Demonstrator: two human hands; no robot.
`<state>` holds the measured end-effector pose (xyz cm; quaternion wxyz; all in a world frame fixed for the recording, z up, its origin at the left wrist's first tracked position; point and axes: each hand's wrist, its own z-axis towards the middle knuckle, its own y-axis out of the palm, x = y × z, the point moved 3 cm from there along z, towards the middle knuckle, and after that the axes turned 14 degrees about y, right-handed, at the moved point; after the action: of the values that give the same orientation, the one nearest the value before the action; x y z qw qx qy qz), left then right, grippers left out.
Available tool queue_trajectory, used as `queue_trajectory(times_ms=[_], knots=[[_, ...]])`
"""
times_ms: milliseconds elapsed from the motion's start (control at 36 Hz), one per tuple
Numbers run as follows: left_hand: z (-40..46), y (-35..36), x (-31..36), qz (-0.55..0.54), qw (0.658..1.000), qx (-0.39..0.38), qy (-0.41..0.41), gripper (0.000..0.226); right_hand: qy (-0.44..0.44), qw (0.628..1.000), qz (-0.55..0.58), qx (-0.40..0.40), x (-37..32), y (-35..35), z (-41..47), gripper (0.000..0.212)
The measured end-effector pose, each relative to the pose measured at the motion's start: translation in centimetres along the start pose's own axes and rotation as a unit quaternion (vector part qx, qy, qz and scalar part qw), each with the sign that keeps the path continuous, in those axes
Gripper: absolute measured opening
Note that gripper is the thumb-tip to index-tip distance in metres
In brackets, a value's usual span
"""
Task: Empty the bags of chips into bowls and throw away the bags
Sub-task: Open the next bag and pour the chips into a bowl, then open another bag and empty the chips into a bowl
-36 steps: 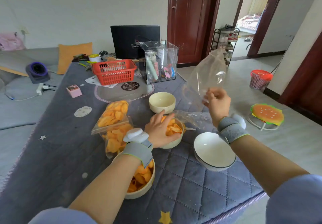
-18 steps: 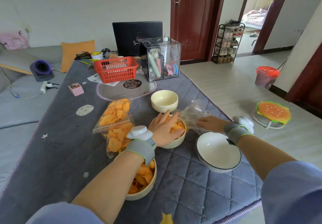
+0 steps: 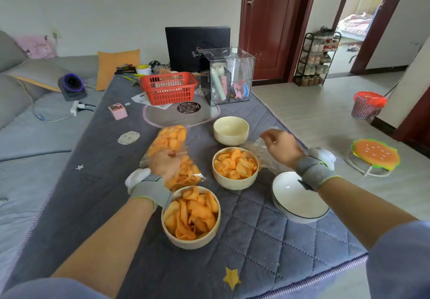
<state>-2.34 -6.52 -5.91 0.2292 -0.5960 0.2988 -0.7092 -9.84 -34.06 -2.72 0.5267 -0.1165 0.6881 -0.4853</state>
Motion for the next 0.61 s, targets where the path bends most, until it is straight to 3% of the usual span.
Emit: queue_trajectory(times_ms=[139, 333, 417, 611], knots=[[-0.8, -1.4, -4.7, 0.057, 0.994, 0.018, -0.091, 0.049, -0.047, 0.996, 0.053, -0.045, -3.5, 2.4, -2.0, 0.028], [0.9, -1.0, -5.8, 0.104, 0.994, -0.039, 0.007, 0.062, -0.084, 0.993, 0.004, -0.086, -5.2, 5.5, -3.9, 0.027], [2.1, -0.6, -6.4, 0.103, 0.994, -0.043, 0.012, 0.055, -0.124, 0.988, -0.037, -0.082, -5.3, 6.5, -4.5, 0.028], [2.6, -1.7, -7.3, 0.097, 0.992, 0.082, -0.006, 0.03, -0.152, 0.986, -0.049, -0.047, -5.2, 6.5, -5.0, 0.027]])
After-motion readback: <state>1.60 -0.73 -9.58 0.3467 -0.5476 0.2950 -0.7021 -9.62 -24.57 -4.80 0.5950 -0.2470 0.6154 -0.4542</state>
